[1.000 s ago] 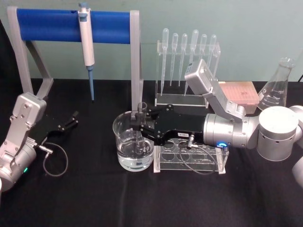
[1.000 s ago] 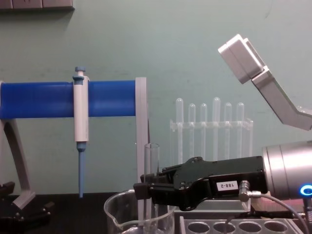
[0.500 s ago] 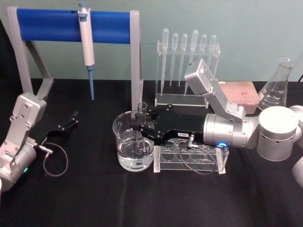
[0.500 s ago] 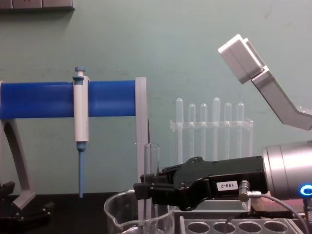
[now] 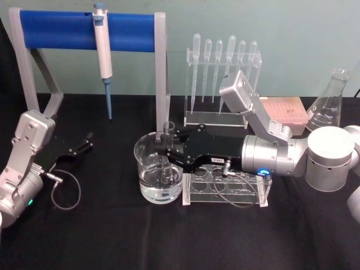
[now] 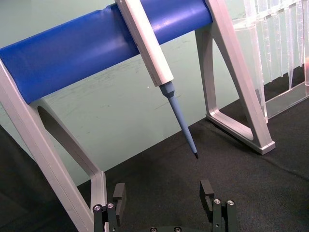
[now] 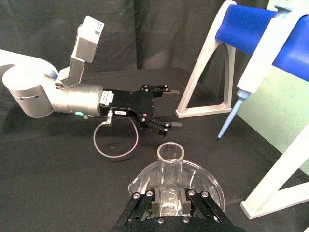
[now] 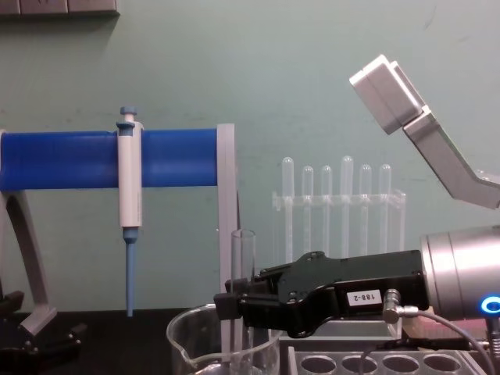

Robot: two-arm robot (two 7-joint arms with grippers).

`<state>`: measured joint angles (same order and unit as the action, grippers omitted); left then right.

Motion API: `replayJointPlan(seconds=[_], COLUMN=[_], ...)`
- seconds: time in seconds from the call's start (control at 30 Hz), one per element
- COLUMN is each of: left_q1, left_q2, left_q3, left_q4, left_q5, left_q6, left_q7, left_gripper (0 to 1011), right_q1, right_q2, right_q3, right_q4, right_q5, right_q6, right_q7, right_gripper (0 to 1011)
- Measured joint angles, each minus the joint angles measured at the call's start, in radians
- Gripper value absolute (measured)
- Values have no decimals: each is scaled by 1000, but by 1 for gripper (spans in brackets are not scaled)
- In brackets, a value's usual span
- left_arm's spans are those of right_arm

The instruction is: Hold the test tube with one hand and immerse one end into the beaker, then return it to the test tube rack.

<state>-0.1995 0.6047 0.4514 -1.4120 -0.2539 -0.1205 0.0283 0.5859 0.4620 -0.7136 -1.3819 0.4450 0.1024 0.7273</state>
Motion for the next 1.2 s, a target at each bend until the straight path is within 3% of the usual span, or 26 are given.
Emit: replayJointPlan(seconds=[1.2], left_q1=[0], left_q2=[0], left_q3=[0], left_q4=[0], left_q5=[0], left_q6=[0], left_q7=[0], left_gripper=[1000], right_q1=[0], right_q2=[0], right_q3=[0], right_q4=[0], right_q5=[0], right_q6=[0], right_q7=[0], right_gripper=[224])
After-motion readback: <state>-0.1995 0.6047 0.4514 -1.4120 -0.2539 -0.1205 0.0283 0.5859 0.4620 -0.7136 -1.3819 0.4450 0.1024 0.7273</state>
